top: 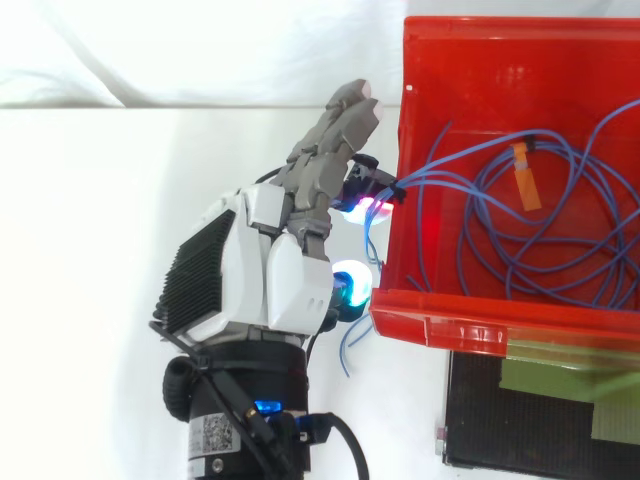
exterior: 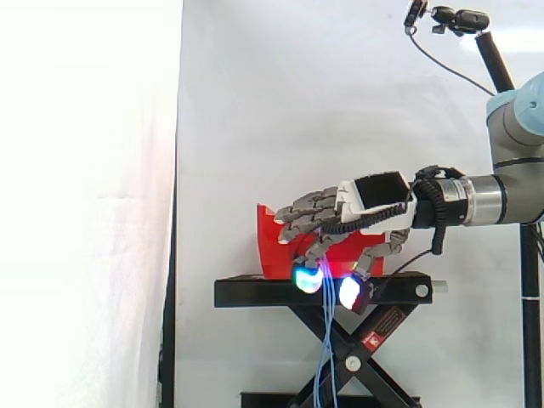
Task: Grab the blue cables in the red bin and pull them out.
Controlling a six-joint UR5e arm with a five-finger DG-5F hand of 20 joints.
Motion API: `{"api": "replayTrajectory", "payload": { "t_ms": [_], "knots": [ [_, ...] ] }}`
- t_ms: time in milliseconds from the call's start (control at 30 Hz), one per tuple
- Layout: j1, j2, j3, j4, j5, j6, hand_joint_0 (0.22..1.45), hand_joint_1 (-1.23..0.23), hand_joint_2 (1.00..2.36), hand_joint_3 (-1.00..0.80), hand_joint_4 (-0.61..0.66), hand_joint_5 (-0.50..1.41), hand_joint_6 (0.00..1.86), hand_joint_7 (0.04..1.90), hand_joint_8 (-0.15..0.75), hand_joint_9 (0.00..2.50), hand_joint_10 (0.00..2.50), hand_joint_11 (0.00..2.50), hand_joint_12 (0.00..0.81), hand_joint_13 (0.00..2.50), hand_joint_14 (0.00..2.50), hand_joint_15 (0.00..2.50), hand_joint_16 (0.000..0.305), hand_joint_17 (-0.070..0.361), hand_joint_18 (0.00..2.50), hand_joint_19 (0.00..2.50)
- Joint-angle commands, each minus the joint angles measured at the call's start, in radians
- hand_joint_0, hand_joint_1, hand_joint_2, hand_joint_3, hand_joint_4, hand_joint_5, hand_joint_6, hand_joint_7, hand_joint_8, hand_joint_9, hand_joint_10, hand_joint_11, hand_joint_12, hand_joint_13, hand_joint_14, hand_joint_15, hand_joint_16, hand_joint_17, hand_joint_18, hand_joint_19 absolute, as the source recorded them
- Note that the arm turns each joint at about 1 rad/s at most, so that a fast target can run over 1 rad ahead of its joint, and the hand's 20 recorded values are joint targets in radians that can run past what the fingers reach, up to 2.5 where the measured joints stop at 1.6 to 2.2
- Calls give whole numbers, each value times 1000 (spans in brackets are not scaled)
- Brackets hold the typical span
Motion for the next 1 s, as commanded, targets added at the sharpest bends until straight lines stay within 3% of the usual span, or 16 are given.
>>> {"api": "replayTrajectory", "payload": {
  "t_ms": [0,233,967],
  "knots": [
    [-3,-1,1,0,-1,-2,758,-968,1000,-1000,262,713,185,614,287,470,15,430,379,369,6,138,55,124,355,326],
    [-11,1,1,-9,-18,-2,762,-963,1000,-1000,251,723,176,623,288,474,15,428,377,370,5,139,55,123,355,329],
    [-14,1,1,11,-24,-6,769,-968,1000,-1000,247,736,157,635,289,487,15,428,375,383,6,142,55,123,364,337]
  ]
}}
